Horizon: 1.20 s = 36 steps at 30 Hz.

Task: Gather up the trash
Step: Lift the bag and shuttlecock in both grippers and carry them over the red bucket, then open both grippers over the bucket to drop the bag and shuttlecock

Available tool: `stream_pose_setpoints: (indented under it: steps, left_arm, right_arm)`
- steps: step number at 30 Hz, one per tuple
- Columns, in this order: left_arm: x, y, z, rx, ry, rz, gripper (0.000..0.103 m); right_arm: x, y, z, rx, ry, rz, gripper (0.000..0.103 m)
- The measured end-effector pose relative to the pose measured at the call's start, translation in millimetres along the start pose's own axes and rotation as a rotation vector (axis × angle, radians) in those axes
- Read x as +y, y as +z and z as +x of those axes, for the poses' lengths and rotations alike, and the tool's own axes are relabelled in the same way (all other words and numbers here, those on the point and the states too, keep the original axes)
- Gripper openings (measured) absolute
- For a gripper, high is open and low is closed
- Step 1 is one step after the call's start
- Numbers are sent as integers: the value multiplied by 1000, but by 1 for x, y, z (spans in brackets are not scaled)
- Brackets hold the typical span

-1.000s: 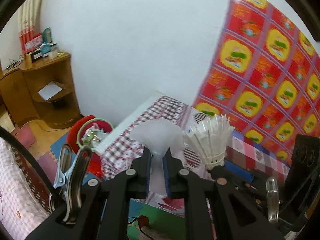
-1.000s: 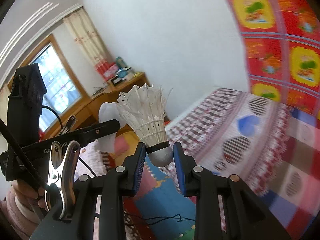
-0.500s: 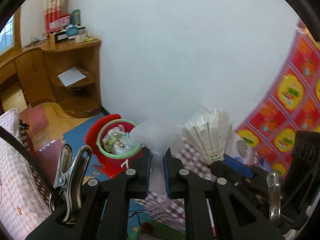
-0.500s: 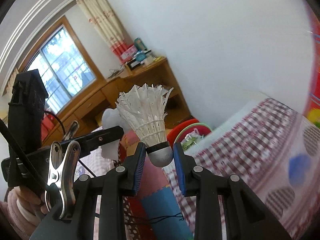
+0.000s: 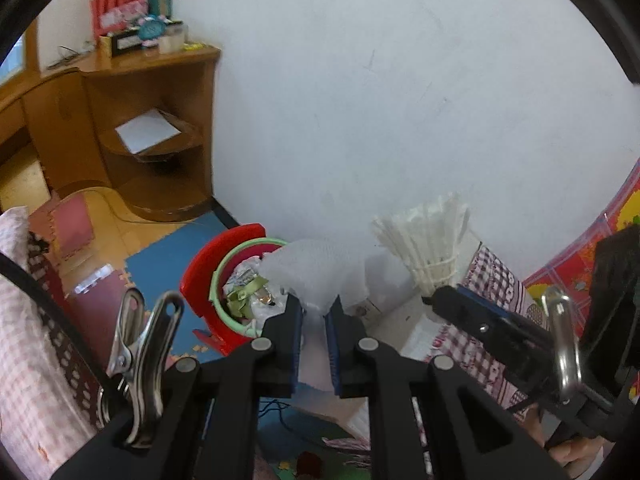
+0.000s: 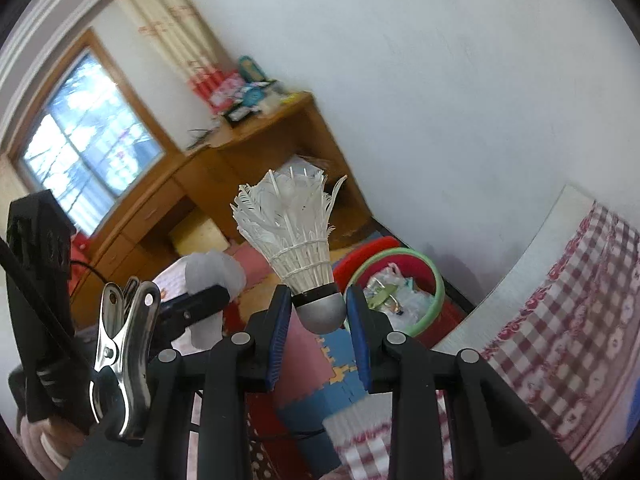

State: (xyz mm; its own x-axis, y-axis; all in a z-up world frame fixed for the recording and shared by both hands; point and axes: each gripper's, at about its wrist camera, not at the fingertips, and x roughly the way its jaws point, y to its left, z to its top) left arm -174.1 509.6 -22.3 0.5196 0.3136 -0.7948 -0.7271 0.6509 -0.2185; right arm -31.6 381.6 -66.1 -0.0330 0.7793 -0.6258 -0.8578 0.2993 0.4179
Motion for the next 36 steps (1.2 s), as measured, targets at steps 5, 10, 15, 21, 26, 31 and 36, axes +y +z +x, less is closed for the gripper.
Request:
stream_pose_setpoints:
  steps: [5,10,15,21,26,31,36]
  left_arm:
    - [33,14,56,76,-60,20,12]
    - [60,20,109,139,-91,36,12]
    - [79,22,159,183,-103,63,12]
    - [92,16,222,265,-121,72,12]
    - [100,6,276,336,-130,81,12]
    - [106,-7,324,393,-120,85,12]
    - [108,-18,359,427,-103,95,12]
  right_arm:
    - [-1,15,52,61,-80,47,29]
    - [-6,29,101,105,-163,66,29]
    - [-25,35,153,178,-242,112,29]
    - [-47,38,215,285,-319,119,29]
    - [-76,31,269,389,-375,153,29]
    - [-106,18,308,469,-428,178,29]
    - [-134,7,338,546,-462,227,30]
